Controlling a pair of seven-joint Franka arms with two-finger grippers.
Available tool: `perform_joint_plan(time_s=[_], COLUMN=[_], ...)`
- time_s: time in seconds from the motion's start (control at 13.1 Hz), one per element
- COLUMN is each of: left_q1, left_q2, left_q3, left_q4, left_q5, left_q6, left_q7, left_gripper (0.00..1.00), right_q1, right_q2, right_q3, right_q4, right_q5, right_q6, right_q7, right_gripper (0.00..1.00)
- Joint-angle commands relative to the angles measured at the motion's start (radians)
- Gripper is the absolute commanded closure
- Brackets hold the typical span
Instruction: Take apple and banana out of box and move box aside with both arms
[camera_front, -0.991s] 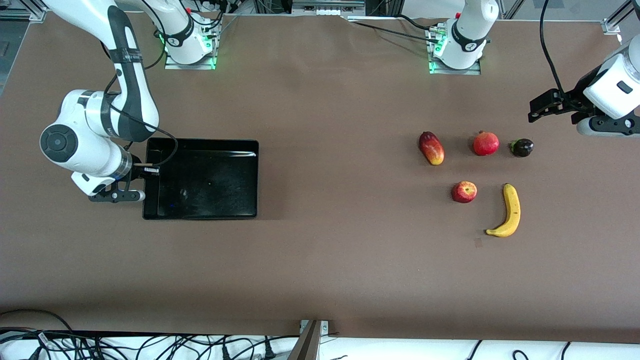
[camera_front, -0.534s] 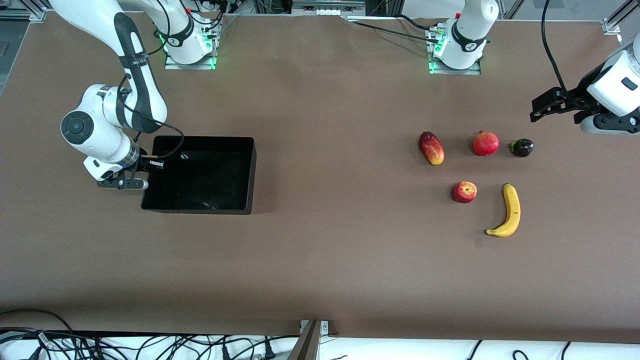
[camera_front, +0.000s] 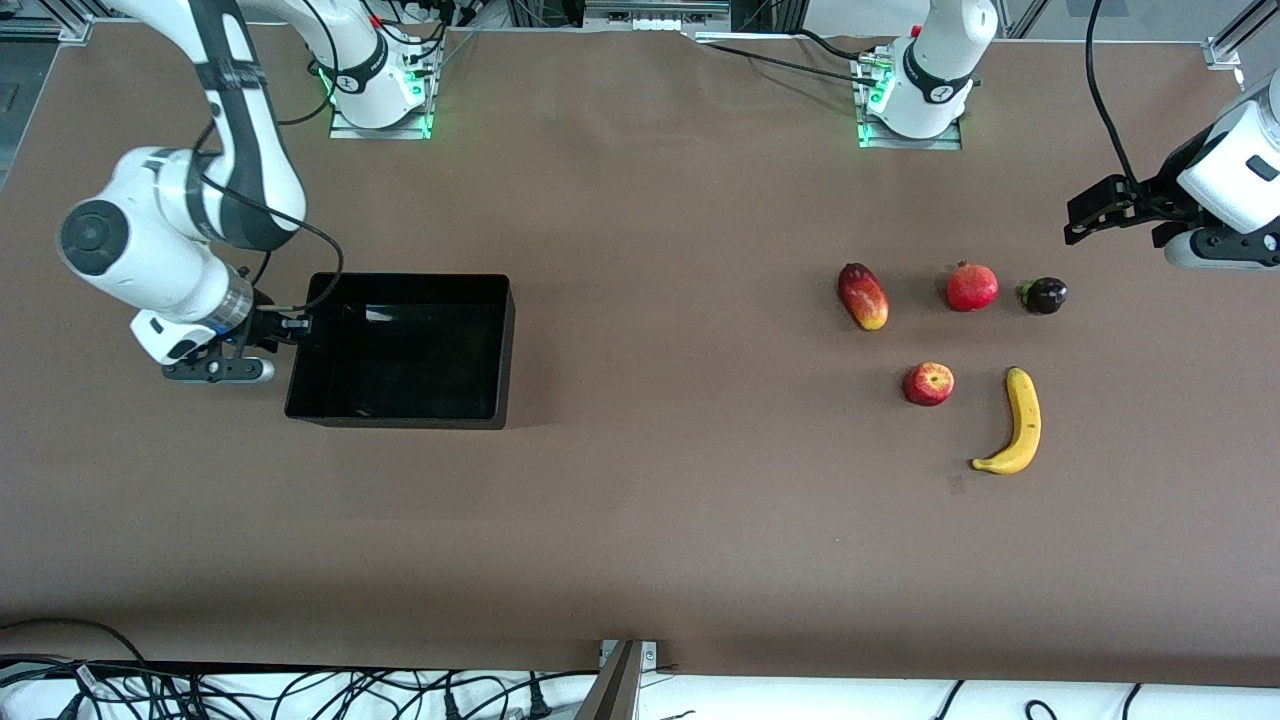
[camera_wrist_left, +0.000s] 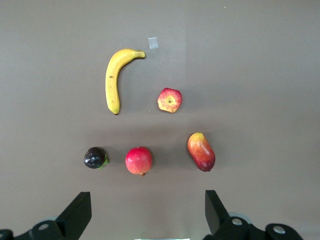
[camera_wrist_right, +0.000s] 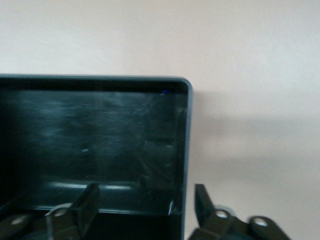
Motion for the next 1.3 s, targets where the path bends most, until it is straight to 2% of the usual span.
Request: perform_joint_plan(time_s=[0.0, 0.23, 0.3, 0.61, 0.99, 1.22], left_q1=[0.002, 0.002, 0.002, 0.004, 0.004, 0.004], left_q2=[-0.006, -0.006, -0.006, -0.006, -0.006, -0.006], left_q3=[0.0, 0.0, 0.0, 0.0, 0.001, 0.001], left_q4=[0.014, 0.013, 0.013, 0.013, 0.014, 0.014], left_q5=[0.019, 0.018, 0.019, 0.018, 0.018, 0.018], left_q6=[-0.02, -0.02, -0.02, -0.021, -0.034, -0.034], left_q7=[0.017, 0.018, 0.018, 0.018, 0.018, 0.018], left_gripper=[0.0, 0.0, 0.0, 0.0, 0.0, 0.0], right_q1=[0.0, 0.001, 0.001, 0.0, 0.001, 0.001], right_q2=[-0.013, -0.057, -0.072, -0.091, -0.093, -0.14], right_q3=[-0.008, -0.011, -0.014, -0.013, -0.013, -0.013], right_q4=[0.199, 0.345, 0.358, 0.417, 0.416, 0.395], right_q5=[-0.013, -0.038, -0.039, -0.053, -0.067, -0.102], right_q6=[-0.247, -0.451, -0.479, -0.498, -0.524, -0.556], right_q7=[-0.023, -0.04, -0.046, -0.045, -0.045, -0.046], right_gripper=[0.0, 0.0, 0.0, 0.0, 0.0, 0.0])
